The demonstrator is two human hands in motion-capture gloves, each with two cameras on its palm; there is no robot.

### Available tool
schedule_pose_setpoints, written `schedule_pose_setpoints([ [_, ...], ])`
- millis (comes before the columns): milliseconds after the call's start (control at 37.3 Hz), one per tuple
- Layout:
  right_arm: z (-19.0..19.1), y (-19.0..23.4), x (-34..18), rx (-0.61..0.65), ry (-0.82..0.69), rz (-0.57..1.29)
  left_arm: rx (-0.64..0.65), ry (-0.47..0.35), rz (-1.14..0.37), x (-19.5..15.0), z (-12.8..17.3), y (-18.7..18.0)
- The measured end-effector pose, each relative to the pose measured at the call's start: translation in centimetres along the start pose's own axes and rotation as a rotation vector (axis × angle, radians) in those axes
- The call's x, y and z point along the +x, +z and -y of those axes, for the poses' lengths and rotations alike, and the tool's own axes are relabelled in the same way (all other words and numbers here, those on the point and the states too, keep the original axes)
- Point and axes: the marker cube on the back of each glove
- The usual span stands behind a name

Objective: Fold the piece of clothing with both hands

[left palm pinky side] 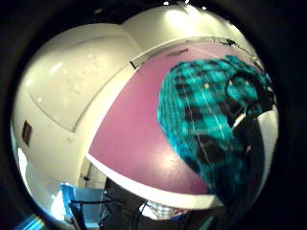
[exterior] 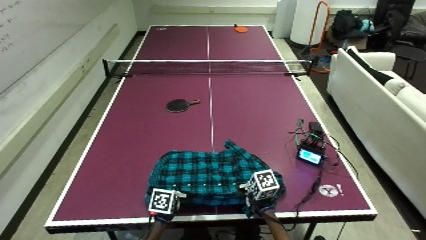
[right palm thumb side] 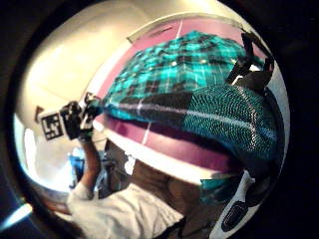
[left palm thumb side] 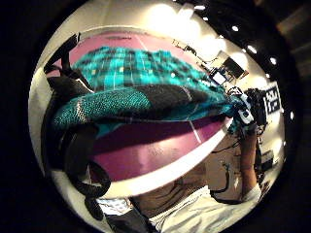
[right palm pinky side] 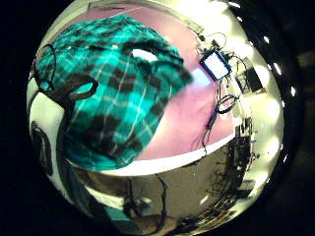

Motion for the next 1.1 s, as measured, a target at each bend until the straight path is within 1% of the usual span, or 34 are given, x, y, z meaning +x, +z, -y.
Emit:
schedule_pose_setpoints([
  [27,-0.7,-0.9,-0.9,-0.087,-0.024,0.084,0.001,0.021,-0.04,0.2,0.0,-0.7],
  [80,-1.1,-3.6,-1.8,-0.203,-0.076,0.186,-0.006,0.075,-0.117,0.3,0.4,-2.2],
  [134,-0.4,-6.3,-1.9,-0.27,-0.112,0.234,-0.031,0.125,-0.173,0.0,1.2,-3.9],
  [215,2.0,-8.2,-1.4,-0.32,-0.13,0.27,-0.077,0.167,-0.209,-0.9,3.0,-5.4],
  [295,5.4,-8.8,-1.1,-0.352,-0.123,0.279,-0.13,0.173,-0.207,-1.8,5.7,-4.6],
  [376,9.7,-8.4,-1.4,-0.368,-0.103,0.265,-0.19,0.154,-0.199,-2.1,9.0,-2.9],
  [456,13.3,-7.4,-2.0,-0.418,-0.035,0.193,-0.245,0.117,-0.116,-3.0,12.0,0.2],
  [510,14.8,-6.9,-2.4,-0.459,0.023,0.127,-0.302,0.1,-0.074,-3.3,13.3,1.9],
  [536,15.6,-6.3,-2.6,-0.472,0.046,0.101,-0.333,0.093,-0.06,-3.3,13.5,2.0],
  [617,17.3,-4.2,-2.7,-0.482,0.103,0.045,-0.383,0.074,-0.023,-2.7,13.5,-0.6],
  [644,17.8,-3.5,-2.7,-0.482,0.126,0.024,-0.39,0.07,-0.013,-2.6,13.5,-0.9],
  [724,19.1,-0.8,-2.8,-0.502,0.172,-0.028,-0.431,0.073,0.001,-2.5,13.6,1.0],
  [805,19.9,1.4,-3.4,-0.525,0.12,0.002,-0.499,0.078,-0.015,-2.3,13.1,2.7],
  [885,20.0,2.5,-3.7,-0.56,0.096,0.03,-0.547,0.058,-0.007,-2.4,12.6,3.4],
  [966,19.7,2.6,-3.3,-0.562,0.134,0.011,-0.53,0.041,-0.001,-2.6,12.8,3.7],
  [1046,18.9,1.5,-2.9,-0.55,0.175,0.017,-0.438,0.043,-0.042,-2.2,13.5,3.4],
  [1100,17.8,0.6,-2.6,-0.551,0.184,0.053,-0.407,0.04,-0.087,-1.7,13.5,2.9],
])
